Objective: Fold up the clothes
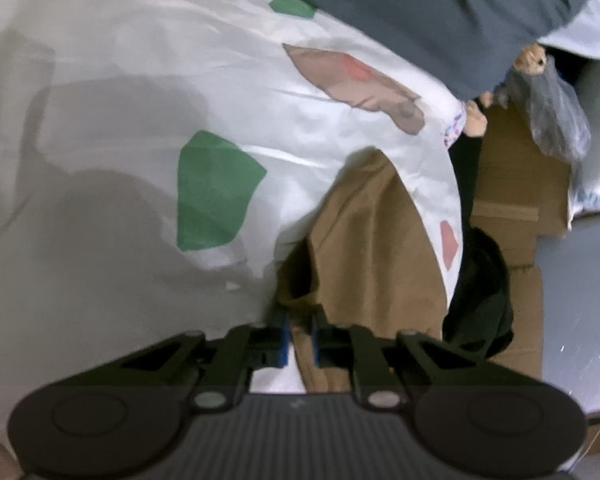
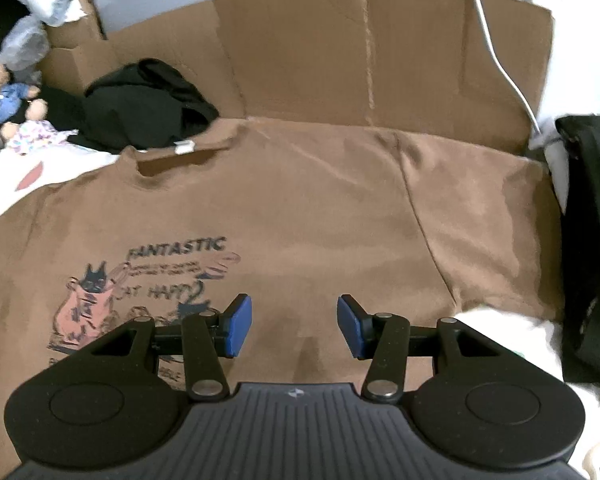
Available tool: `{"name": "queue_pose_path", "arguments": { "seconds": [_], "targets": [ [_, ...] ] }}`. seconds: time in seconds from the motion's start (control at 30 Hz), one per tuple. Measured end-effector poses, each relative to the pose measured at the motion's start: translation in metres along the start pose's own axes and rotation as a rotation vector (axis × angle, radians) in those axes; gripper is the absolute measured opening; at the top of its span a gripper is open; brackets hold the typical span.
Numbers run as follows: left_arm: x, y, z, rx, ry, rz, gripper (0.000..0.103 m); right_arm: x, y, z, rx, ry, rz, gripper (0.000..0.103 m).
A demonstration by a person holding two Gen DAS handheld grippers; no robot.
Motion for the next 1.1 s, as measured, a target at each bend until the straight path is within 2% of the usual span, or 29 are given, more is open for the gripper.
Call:
{"name": "queue_pose_path", "arguments": {
  "seconds": [0.17, 0.3, 0.43, 0.53, 0.6, 0.7, 0.87, 1.1],
  "targets": [
    [0.003, -0.029, 0.01, -0.01, 0.029, -0.17, 0.01, 0.009, 0.026, -0.004, 0.098, -0.003, 0.096, 0.052],
    [0.001, -0.05, 0.014, -0.069, 0.045, -0.262, 0.01, 0.018, 0.059, -0.01, 0.186, -0.008, 0.156, 0.052],
    [-0.003, -0.066, 0.014, -0.093, 0.064, -0.334, 0.01, 0.022, 0.095, -0.018, 0.272, -0.003, 0.202, 0.052],
    [-0.005, -0.071, 0.013, -0.099, 0.066, -0.348, 0.01, 0.02, 0.124, -0.029, 0.355, 0.014, 0.245, 0.047],
    [-0.005, -0.071, 0.013, -0.098, 0.065, -0.347, 0.01, 0.017, 0.148, -0.038, 0.407, 0.037, 0.275, 0.025],
    [-0.004, -0.069, 0.014, -0.097, 0.063, -0.34, 0.01, 0.013, 0.186, -0.048, 0.489, 0.064, 0.326, 0.017],
    [0.001, -0.065, 0.017, -0.088, 0.066, -0.334, 0.01, 0.01, 0.253, -0.057, 0.62, 0.102, 0.419, 0.016],
    [0.008, -0.059, 0.017, -0.075, 0.084, -0.328, 0.01, 0.014, 0.299, -0.073, 0.691, 0.115, 0.438, 0.016]
  ]
}}
Point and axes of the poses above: each gripper's, at about its wrist camera, not at the fingertips, and z roughly against the way its jaws point, y to its left, x to its top, the point moved 5 cm from there along -z, roughly the way its jaws point, and after that the axes turned 4 degrees about z, right-handed, at the moved point
